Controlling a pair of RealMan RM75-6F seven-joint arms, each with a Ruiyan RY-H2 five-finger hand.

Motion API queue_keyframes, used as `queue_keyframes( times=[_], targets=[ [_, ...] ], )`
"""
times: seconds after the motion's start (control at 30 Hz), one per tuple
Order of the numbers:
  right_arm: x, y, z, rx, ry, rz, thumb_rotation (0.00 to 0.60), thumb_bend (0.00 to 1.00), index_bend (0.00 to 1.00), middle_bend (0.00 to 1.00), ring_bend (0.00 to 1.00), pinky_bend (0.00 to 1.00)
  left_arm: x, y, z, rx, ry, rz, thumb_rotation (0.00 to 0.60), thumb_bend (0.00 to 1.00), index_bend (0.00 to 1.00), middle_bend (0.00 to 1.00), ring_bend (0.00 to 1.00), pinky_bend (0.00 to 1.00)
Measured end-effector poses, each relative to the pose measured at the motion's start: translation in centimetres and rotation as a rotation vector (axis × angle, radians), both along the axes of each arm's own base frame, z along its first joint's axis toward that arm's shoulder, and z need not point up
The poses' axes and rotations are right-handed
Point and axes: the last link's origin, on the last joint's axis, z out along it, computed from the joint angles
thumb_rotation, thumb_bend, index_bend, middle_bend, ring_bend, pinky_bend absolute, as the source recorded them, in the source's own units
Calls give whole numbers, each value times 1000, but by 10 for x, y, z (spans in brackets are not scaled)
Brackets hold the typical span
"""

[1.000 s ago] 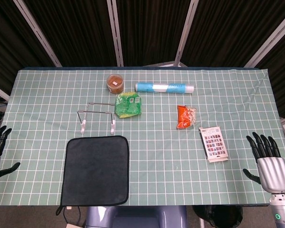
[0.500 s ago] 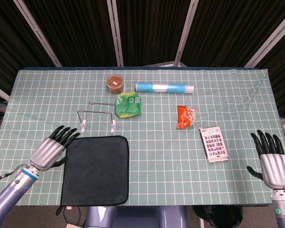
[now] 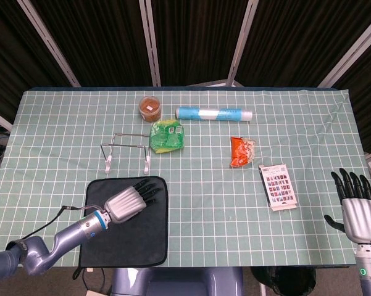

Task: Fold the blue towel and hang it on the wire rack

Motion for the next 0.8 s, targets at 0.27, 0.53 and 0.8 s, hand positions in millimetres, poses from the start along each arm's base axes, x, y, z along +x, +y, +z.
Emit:
queue_keyframes(
  times=[0.27, 0.53, 0.8],
  targets=[
    [-6, -1, 3, -4, -6, -20, 600, 0, 0, 0, 0, 0, 5, -2, -21, -25, 19, -18, 600, 532, 238, 0, 0, 0],
    [-8, -2, 3, -3, -8, -27, 600, 0, 0, 0, 0, 0, 11, -4, -46, -47, 3, -35, 600, 531, 241, 0, 0, 0],
    [-8, -3, 3, 2, -9, -28, 600, 0, 0, 0, 0, 0, 14, -4, -62, -58, 8, -32, 600, 531, 260, 0, 0, 0]
  ],
)
